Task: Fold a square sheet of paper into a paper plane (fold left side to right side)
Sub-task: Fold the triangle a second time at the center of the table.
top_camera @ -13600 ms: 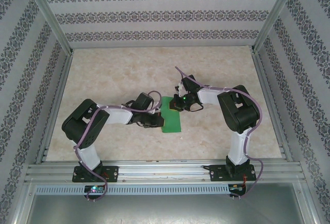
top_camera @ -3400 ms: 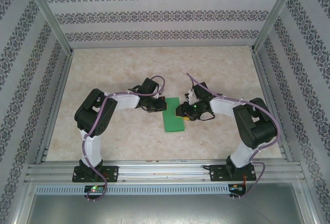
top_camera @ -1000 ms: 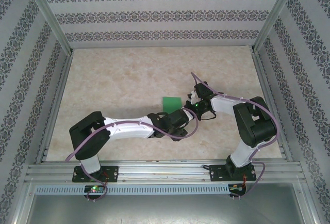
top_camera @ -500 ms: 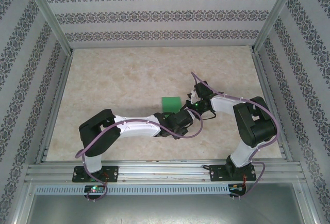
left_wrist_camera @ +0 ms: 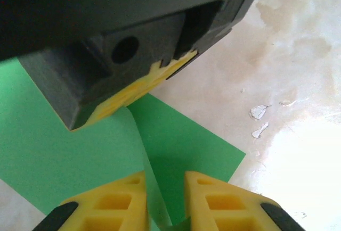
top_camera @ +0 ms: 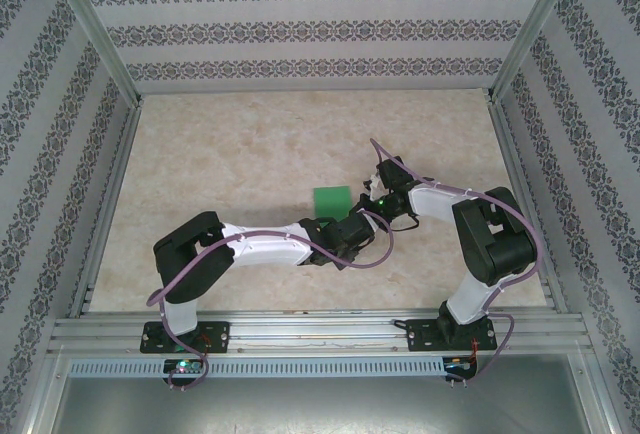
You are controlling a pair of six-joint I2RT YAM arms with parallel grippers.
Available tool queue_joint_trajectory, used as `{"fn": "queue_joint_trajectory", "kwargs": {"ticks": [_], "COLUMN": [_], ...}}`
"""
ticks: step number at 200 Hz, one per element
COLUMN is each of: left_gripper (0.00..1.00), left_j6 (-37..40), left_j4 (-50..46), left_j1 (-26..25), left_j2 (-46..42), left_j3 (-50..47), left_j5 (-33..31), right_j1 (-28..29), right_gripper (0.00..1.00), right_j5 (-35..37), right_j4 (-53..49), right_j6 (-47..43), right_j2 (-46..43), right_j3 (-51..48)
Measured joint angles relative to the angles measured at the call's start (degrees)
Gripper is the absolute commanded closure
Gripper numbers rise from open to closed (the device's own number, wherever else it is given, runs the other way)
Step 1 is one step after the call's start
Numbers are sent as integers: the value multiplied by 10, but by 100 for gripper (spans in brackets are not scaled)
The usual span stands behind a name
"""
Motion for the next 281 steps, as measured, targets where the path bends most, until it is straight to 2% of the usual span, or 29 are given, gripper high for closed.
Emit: {"fn": "queue_joint_trajectory", "kwargs": {"ticks": [15,39,74,104,119,142,184,231,281], "left_gripper": [89,96,99,99,99,99,99,98,96], "left_j6": [-2,-5,-18,-41,-57,-83,-120,-140,-143], "left_j4": [0,0,0,2,6,18,40,43,46], "left_j1": [0,0,7,34,57,93,148,174,178], "left_j2": [0,-2,-24,-49,-59,-66,-67,-67,-67], "left_j3": [0,0,-5,-17,-26,-40,-70,-79,-79], "left_j5": [4,12,41,91,125,178,265,314,329], "right_j1": [0,0,-14,-55,-74,-82,-44,32,73], "right_gripper": [91,81,64,63,65,78,100,100,100], "right_j5": [1,6,22,39,42,38,20,19,22], "right_j4": [-2,-2,-1,4,5,5,13,69,115], "right_j6": [0,0,-1,-18,-31,-48,-44,-12,15], "right_j2": [0,-6,-58,-139,-174,-203,-209,-187,-138], "right_j3": [0,2,1,-13,-31,-69,-139,-170,-171]}}
